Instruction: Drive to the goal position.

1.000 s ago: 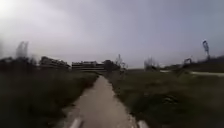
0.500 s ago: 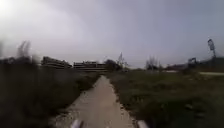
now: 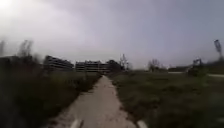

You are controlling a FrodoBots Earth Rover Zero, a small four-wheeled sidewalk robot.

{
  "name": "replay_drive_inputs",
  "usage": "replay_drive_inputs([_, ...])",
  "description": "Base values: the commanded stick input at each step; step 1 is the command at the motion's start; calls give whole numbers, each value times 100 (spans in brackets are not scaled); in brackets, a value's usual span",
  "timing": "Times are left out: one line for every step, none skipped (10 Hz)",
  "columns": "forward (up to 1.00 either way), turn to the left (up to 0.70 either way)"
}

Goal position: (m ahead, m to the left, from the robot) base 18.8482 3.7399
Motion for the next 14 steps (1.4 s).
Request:
replay_drive_inputs([70,0])
replay_drive_inputs([70,0])
replay_drive_inputs([70,0])
replay_drive_inputs([70,0])
replay_drive_inputs([70,0])
replay_drive_inputs([70,0])
replay_drive_inputs([70,0])
replay_drive_inputs([70,0])
replay_drive_inputs([70,0])
replay_drive_inputs([70,0])
replay_drive_inputs([70,0])
replay_drive_inputs([70,0])
replay_drive_inputs([70,0])
replay_drive_inputs([70,0])
